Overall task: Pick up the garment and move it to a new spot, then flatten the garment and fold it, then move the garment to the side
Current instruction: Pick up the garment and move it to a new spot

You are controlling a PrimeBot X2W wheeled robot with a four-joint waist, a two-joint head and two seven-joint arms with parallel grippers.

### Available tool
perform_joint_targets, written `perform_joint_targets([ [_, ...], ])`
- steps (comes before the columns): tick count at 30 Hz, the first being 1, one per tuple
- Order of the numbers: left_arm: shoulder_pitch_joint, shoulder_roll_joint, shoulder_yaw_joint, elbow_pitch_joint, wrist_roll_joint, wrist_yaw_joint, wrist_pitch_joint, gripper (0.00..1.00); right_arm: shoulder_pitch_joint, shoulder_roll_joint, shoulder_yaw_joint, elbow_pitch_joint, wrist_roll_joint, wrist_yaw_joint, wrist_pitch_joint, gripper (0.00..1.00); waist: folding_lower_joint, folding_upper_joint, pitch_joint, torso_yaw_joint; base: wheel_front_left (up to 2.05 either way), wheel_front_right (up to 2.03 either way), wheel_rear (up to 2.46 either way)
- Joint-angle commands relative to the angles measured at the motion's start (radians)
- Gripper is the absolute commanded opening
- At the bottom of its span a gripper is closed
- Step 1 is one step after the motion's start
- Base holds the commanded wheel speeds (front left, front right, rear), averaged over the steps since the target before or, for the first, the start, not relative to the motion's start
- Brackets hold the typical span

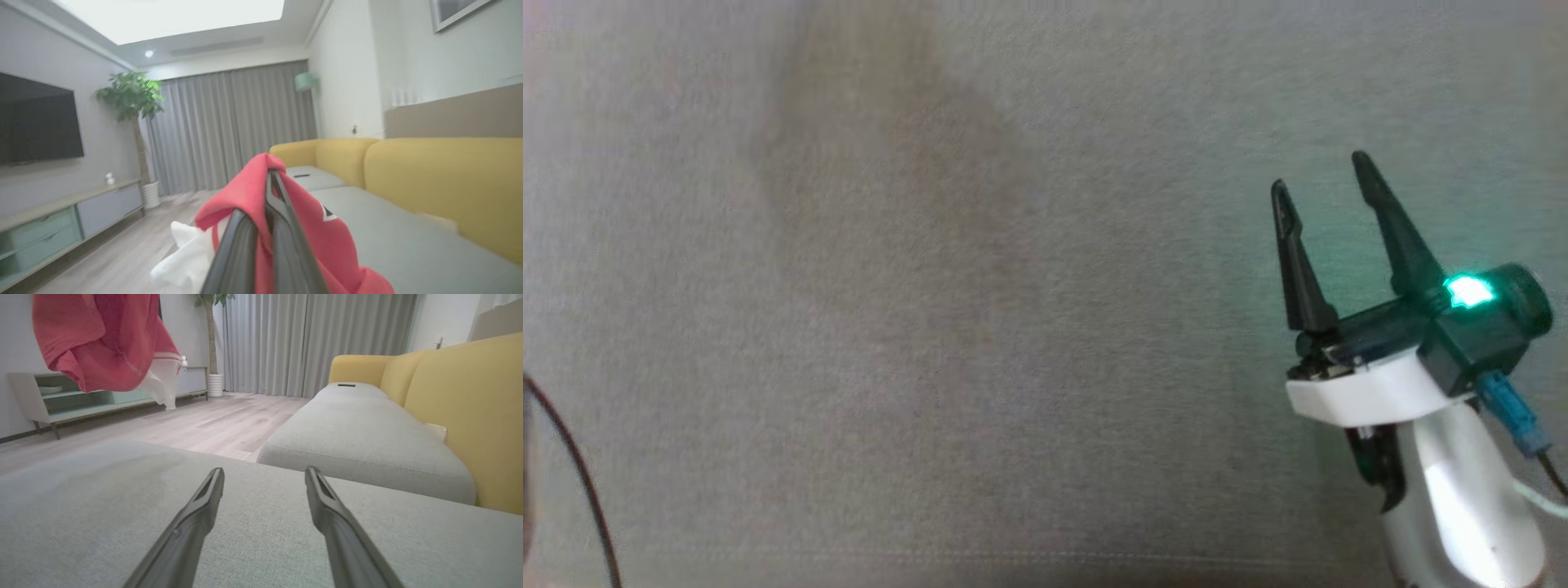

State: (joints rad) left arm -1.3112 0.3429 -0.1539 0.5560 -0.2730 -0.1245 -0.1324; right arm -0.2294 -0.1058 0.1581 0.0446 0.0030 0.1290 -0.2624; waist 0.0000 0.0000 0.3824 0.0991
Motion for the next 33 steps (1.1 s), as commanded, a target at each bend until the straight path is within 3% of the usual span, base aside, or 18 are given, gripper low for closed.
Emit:
perform_joint_targets([
  [1, -0.007, 0.031, -0.022, -0.086, -0.028, -0.006, 0.029, 0.0, 0.023, 0.017, 0.023, -0.029, 0.012, 0.002, 0.001, 1.0, 0.0, 0.0, -0.077, -0.068, 0.0, 0.0, 0.0],
  [7, 0.069, -0.048, -0.176, -0.229, -0.07, -0.006, 0.095, 0.0, 0.048, 0.046, 0.032, -0.02, 0.036, 0.002, 0.001, 1.0, 0.0, 0.0, -0.151, -0.15, 0.0, 0.0, 0.0],
  [14, 0.194, -0.117, -0.319, -0.28, -0.072, -0.006, 0.142, 0.0, 0.058, 0.055, 0.051, -0.027, 0.063, 0.002, 0.001, 1.0, 0.0, 0.0, -0.189, -0.233, 0.0, 0.0, 0.0],
  [20, 0.397, -0.167, -0.427, -0.216, -0.109, -0.006, 0.14, 0.0, 0.061, 0.055, 0.069, -0.026, 0.103, 0.002, 0.001, 1.0, 0.0, 0.0, -0.184, -0.288, 0.0, 0.0, 0.0],
  [28, 0.699, -0.249, -0.511, -0.046, -0.191, 0.0, 0.044, 0.0, 0.077, 0.055, 0.074, -0.01, 0.114, 0.002, 0.001, 1.0, 0.0, 0.0, -0.194, -0.306, 0.0, 0.0, 0.0],
  [29, 0.729, -0.257, -0.513, -0.027, -0.205, 0.003, 0.031, 0.37, 0.083, 0.055, 0.072, -0.006, 0.112, 0.002, 0.001, 1.0, 0.0, 0.0, -0.204, -0.303, 0.0, 0.0, 0.0],
  [30, 0.755, -0.263, -0.513, -0.013, -0.218, 0.007, 0.015, 1.0, 0.09, 0.055, 0.068, -0.001, 0.11, 0.002, 0.001, 1.0, 0.0, 0.0, -0.216, -0.299, 0.0, 0.0, 0.0],
  [33, 0.822, -0.278, -0.494, -0.002, -0.267, 0.018, -0.06, 1.0, 0.122, 0.055, 0.048, 0.016, 0.101, 0.002, 0.001, 1.0, 0.0, 0.0, -0.272, -0.276, 0.0, 0.0, 0.0],
])
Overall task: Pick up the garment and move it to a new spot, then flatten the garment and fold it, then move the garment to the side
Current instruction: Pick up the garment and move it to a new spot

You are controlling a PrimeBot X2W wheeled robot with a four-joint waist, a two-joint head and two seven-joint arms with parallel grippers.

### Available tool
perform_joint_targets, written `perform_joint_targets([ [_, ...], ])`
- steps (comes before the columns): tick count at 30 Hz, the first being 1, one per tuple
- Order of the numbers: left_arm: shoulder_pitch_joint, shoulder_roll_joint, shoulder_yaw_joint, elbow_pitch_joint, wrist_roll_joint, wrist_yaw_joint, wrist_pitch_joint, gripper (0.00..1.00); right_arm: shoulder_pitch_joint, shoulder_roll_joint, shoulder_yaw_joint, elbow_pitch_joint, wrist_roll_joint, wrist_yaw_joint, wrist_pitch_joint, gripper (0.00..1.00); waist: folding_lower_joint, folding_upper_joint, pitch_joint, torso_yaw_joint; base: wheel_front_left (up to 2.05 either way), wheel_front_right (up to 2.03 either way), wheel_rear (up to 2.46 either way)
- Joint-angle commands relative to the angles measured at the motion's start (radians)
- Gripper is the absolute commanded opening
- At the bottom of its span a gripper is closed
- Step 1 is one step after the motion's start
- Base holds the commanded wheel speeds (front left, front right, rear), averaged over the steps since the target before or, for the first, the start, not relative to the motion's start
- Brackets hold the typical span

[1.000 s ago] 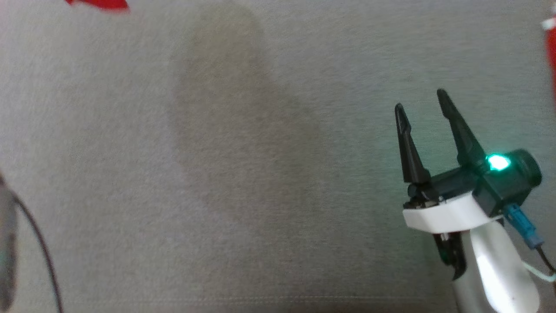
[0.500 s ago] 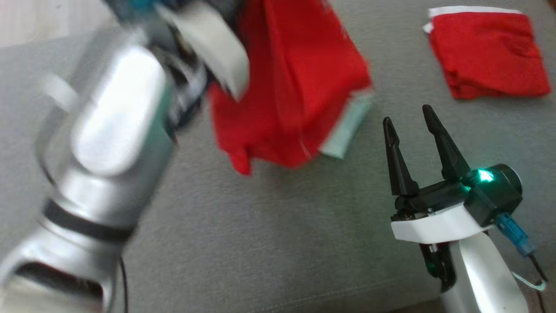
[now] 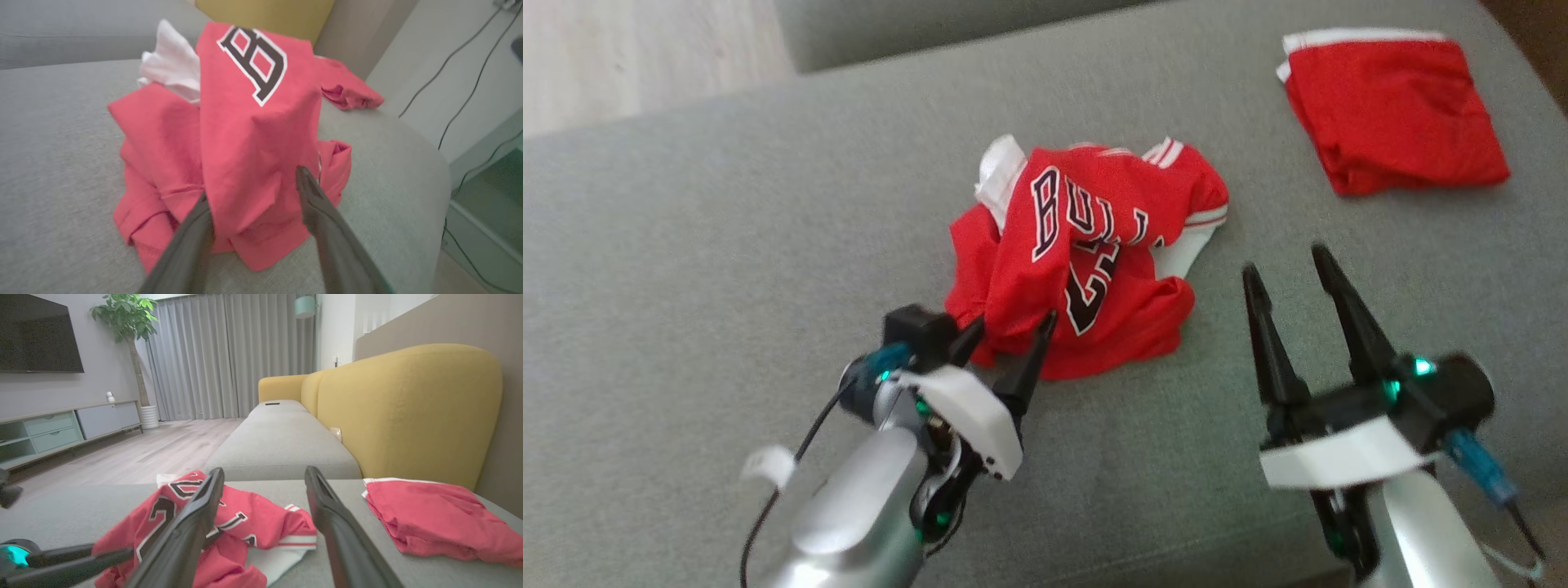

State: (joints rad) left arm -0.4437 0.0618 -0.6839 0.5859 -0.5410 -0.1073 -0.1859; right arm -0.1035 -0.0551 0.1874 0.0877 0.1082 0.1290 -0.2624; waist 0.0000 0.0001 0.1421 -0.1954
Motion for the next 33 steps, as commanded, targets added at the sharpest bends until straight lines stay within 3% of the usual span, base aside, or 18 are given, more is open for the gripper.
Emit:
perform_joint_targets([
  [1, -0.029, 0.002, 0.048, -0.035, -0.003, 0.014, -0.031, 1.0, 0.01, 0.005, 0.009, -0.021, -0.006, 0.002, 0.001, 1.0, 0.0, -0.0001, -0.05, 0.028, 0.0, 0.0, 0.0],
  [5, 0.057, 0.019, 0.155, -0.075, 0.0, 0.079, -0.074, 1.0, 0.071, 0.005, -0.033, 0.01, -0.001, 0.002, 0.001, 1.0, 0.0, -0.0001, -0.134, 0.068, 0.0, 0.0, 0.0],
  [8, 0.155, 0.032, 0.279, -0.194, 0.049, 0.113, -0.075, 1.0, 0.104, 0.005, -0.064, 0.022, -0.005, 0.002, 0.001, 1.0, 0.0, -0.0001, -0.17, 0.102, 0.0, 0.0, 0.0],
  [17, 0.468, 0.019, 0.533, -0.408, 0.244, 0.091, -0.076, 1.0, 0.19, 0.005, -0.148, 0.037, 0.006, 0.002, 0.001, 1.0, 0.0, -0.0001, -0.251, 0.194, 0.0, 0.0, 0.0],
  [22, 0.572, -0.002, 0.578, -0.456, 0.306, 0.061, -0.076, 1.0, 0.228, 0.005, -0.137, 0.031, 0.003, 0.002, 0.001, 1.0, 0.0, -0.0001, -0.264, 0.229, 0.0, 0.0, 0.0],
  [33, 0.596, -0.011, 0.566, -0.487, 0.331, 0.053, -0.076, 1.0, 0.254, 0.005, -0.136, 0.035, 0.005, 0.002, 0.001, 1.0, 0.0, -0.0001, -0.261, 0.253, 0.0, 0.0, 0.0],
])
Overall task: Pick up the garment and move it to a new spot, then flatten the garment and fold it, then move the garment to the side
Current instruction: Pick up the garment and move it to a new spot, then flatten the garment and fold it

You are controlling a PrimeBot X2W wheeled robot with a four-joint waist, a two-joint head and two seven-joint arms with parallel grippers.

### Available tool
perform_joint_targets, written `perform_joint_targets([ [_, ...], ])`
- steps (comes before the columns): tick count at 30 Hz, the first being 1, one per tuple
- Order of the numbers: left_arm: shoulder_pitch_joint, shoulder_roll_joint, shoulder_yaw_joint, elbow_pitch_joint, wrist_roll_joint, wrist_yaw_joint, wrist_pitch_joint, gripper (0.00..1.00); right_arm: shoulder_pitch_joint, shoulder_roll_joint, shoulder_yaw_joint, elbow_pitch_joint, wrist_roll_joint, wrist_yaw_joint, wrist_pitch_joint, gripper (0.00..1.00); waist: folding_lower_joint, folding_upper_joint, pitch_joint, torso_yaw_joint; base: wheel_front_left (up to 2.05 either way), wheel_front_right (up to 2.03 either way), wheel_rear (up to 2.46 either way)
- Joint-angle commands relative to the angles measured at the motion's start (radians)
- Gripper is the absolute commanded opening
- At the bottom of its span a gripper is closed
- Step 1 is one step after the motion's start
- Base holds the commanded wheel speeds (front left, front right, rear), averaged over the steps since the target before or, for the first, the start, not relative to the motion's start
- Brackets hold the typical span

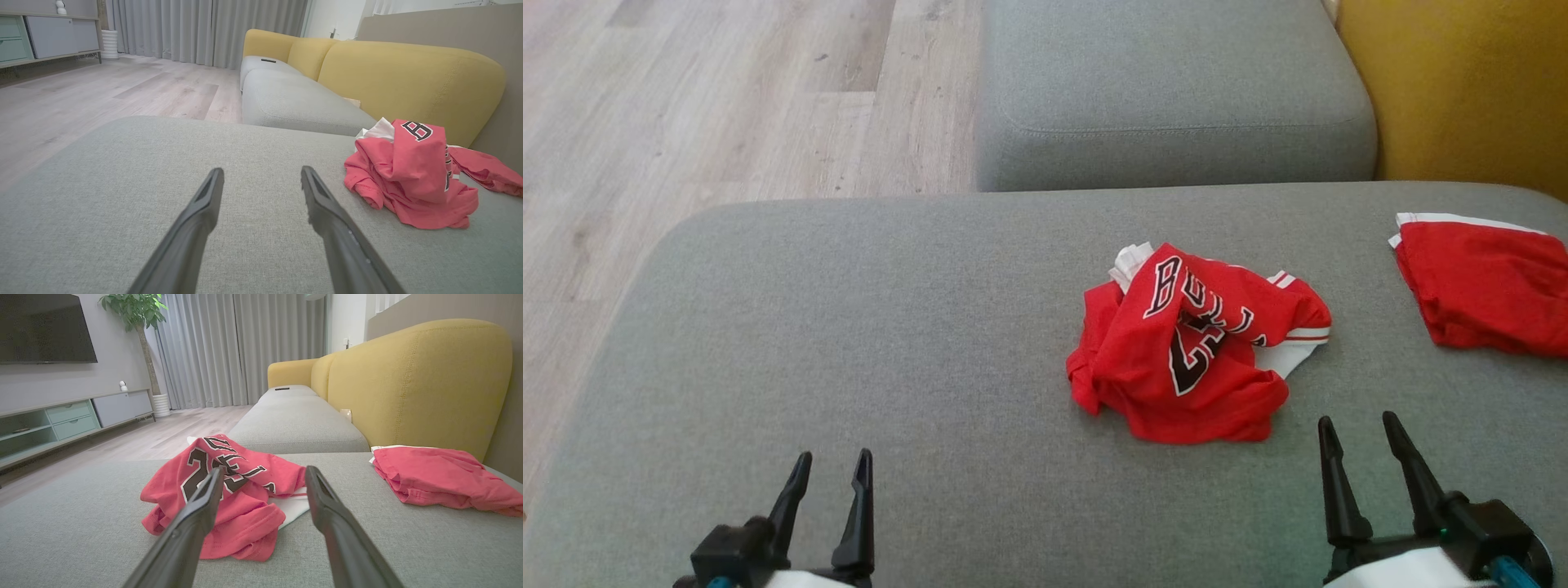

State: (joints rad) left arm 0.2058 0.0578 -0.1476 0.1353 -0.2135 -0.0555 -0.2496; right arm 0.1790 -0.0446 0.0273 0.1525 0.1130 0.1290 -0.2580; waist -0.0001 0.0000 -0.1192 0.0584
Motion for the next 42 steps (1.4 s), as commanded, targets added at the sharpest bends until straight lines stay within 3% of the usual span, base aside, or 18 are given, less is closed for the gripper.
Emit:
perform_joint_targets([
  [1, -0.056, -0.007, 0.029, -0.037, 0.006, 0.003, -0.012, 1.0, -0.03, -0.006, 0.025, -0.029, 0.0, 0.002, -0.004, 1.0, 0.0001, 0.0, 0.001, 0.0, 0.0, 0.0, 0.0],
  [33, -0.054, -0.008, 0.027, -0.045, 0.0, 0.025, -0.012, 1.0, -0.043, -0.006, 0.053, -0.012, -0.009, 0.002, -0.004, 1.0, 0.0001, 0.0, 0.019, -0.026, 0.0, 0.0, 0.0],
  [42, -0.11, -0.008, 0.007, -0.036, 0.003, 0.011, -0.012, 1.0, -0.056, -0.006, 0.06, -0.016, -0.02, 0.002, -0.004, 1.0, 0.0001, 0.0, 0.053, -0.043, 0.0, 0.0, 0.0],
])
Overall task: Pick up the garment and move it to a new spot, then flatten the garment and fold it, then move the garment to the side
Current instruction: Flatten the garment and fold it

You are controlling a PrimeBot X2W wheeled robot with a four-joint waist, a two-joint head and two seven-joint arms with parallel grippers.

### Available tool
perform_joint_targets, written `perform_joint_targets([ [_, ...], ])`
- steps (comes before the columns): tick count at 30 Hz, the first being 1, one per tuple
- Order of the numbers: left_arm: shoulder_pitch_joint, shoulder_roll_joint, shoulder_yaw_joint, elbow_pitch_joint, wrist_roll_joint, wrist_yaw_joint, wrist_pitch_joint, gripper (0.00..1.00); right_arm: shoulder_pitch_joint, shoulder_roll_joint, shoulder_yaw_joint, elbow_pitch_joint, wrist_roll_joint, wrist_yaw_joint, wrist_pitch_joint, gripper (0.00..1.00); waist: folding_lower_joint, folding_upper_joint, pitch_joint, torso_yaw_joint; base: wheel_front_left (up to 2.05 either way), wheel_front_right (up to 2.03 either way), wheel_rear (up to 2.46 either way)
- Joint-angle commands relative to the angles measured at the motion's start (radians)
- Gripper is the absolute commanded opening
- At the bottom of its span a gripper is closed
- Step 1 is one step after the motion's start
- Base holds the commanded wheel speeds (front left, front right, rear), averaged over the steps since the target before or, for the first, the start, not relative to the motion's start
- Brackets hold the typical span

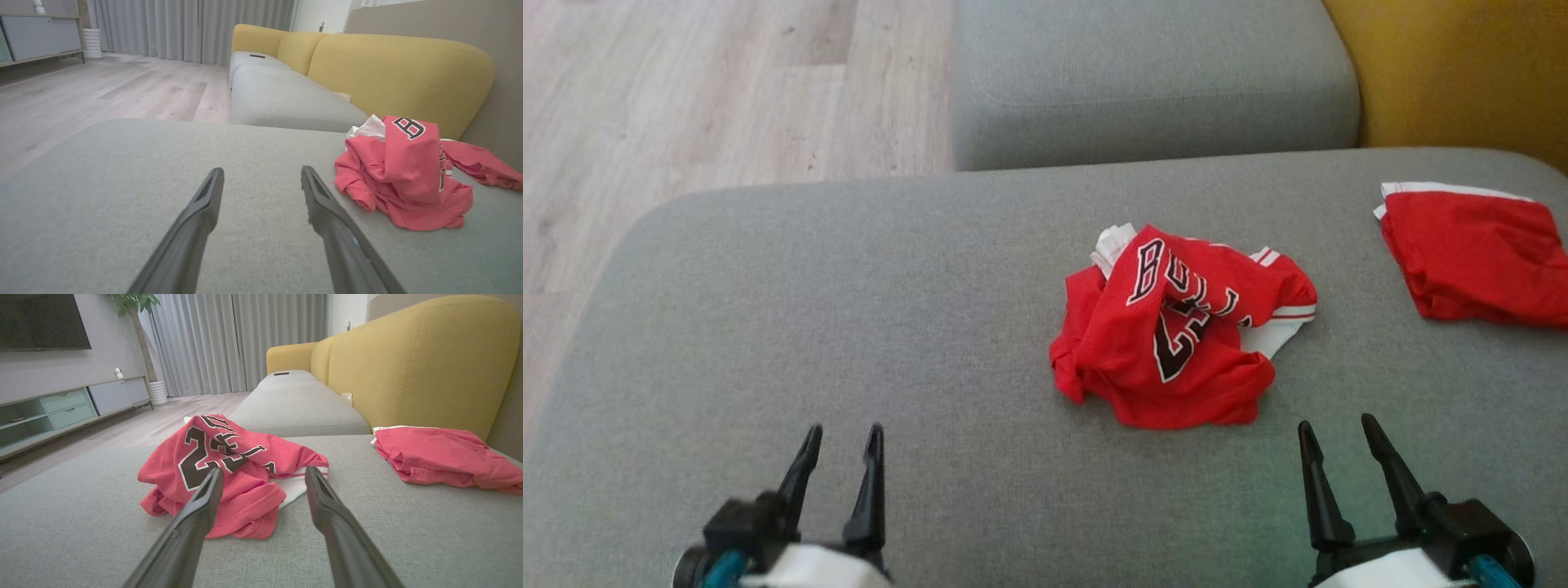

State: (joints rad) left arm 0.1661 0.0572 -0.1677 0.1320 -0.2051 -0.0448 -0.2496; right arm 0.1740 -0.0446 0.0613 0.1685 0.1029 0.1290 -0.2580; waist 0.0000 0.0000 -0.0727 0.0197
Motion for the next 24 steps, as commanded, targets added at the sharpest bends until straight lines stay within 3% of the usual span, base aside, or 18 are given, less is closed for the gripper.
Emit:
perform_joint_targets([
  [1, -0.087, -0.007, 0.022, -0.026, -0.008, -0.003, -0.012, 1.0, -0.055, -0.006, 0.027, -0.033, -0.012, 0.002, -0.004, 1.0, 0.0, 0.0, 0.015, -0.008, 0.0, 0.0, 0.0],
  [7, -0.261, -0.007, -0.045, 0.062, -0.021, -0.026, -0.012, 1.0, -0.093, -0.006, 0.047, -0.044, -0.032, 0.002, -0.004, 1.0, 0.0, 0.0, 0.098, -0.041, 0.0, 0.0, 0.0],
  [13, -0.578, -0.007, -0.198, 0.189, -0.085, -0.06, -0.007, 1.0, -0.177, -0.006, 0.058, -0.08, -0.054, 0.002, -0.004, 1.0, 0.0, 0.0, 0.263, -0.066, 0.0, 0.0, 0.0],
  [20, -0.927, -0.007, -0.374, 0.411, -0.201, -0.036, 0.14, 1.0, -0.232, -0.018, 0.075, -0.094, -0.064, 0.002, -0.004, 1.0, 0.0, 0.0, 0.377, -0.094, 0.0, 0.0, 0.0],
  [24, -1.066, -0.007, -0.46, 0.499, -0.324, -0.031, 0.21, 1.0, -0.258, -0.024, 0.084, -0.098, -0.062, 0.002, -0.004, 1.0, 0.0, 0.0, 0.42, -0.113, 0.0, 0.0, 0.0],
])
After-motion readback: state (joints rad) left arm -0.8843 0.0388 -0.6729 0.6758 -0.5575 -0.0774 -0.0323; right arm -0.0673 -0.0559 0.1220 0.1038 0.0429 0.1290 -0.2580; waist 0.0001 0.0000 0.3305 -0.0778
